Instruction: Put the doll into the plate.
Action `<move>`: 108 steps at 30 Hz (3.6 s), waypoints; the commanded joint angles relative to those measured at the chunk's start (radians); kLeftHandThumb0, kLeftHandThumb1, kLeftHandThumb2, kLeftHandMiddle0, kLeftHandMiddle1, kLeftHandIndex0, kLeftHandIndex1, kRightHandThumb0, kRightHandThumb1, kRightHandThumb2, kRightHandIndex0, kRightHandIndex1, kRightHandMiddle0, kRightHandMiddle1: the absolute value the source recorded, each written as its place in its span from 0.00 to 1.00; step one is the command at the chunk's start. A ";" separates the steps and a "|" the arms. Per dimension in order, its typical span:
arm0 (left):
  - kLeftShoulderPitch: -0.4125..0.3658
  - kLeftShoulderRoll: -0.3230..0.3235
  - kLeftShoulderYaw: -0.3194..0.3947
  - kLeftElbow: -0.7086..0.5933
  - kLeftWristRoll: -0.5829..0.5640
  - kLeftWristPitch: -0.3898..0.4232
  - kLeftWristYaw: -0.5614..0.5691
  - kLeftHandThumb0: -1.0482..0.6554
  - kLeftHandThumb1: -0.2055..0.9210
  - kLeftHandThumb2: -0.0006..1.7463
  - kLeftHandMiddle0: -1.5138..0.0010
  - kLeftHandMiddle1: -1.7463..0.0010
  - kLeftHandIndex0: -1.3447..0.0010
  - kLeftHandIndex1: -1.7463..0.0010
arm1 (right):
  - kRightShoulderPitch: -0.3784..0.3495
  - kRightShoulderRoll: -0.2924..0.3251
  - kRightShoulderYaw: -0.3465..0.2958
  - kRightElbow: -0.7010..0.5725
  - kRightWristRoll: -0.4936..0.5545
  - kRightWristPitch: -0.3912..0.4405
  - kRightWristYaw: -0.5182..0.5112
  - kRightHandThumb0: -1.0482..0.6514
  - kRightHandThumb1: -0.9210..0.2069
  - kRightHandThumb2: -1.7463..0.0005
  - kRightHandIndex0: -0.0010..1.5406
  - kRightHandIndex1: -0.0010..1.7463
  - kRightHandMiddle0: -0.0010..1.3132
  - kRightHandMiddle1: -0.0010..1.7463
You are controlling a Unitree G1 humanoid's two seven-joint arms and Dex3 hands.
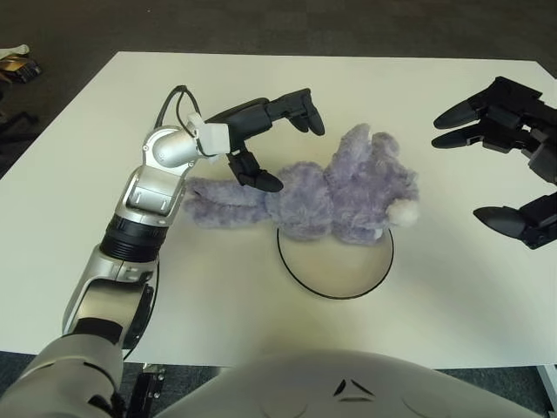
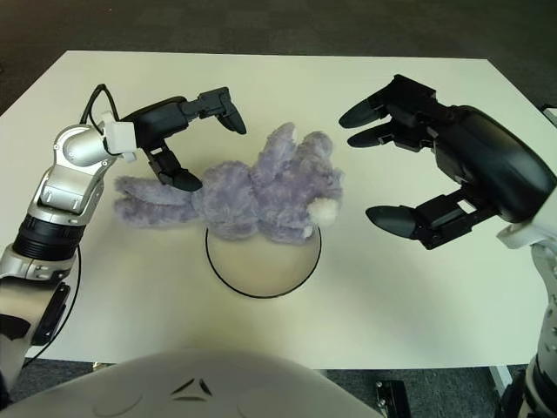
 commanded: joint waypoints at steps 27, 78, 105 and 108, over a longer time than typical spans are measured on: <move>0.001 -0.111 0.103 0.127 0.026 0.043 0.261 0.38 0.46 0.59 0.84 0.42 0.93 0.29 | 0.020 -0.036 -0.012 -0.014 0.044 0.008 -0.043 0.38 0.57 0.40 0.25 0.37 0.06 0.67; 0.050 -0.262 0.260 0.330 0.041 0.012 0.670 0.61 0.60 0.61 0.61 0.13 0.75 0.01 | 0.030 -0.051 -0.008 -0.023 0.066 0.008 -0.074 0.38 0.57 0.40 0.25 0.37 0.06 0.67; 0.000 -0.301 0.287 0.441 0.031 0.079 0.738 0.61 0.57 0.65 0.61 0.08 0.74 0.03 | -0.225 0.556 0.449 0.769 -0.392 -0.447 -0.674 0.61 0.07 0.68 0.23 0.83 0.16 1.00; -0.003 -0.304 0.286 0.452 0.034 0.079 0.740 0.61 0.57 0.65 0.61 0.08 0.74 0.03 | -0.244 0.564 0.494 0.823 -0.455 -0.500 -0.704 0.61 0.02 0.73 0.21 0.82 0.16 1.00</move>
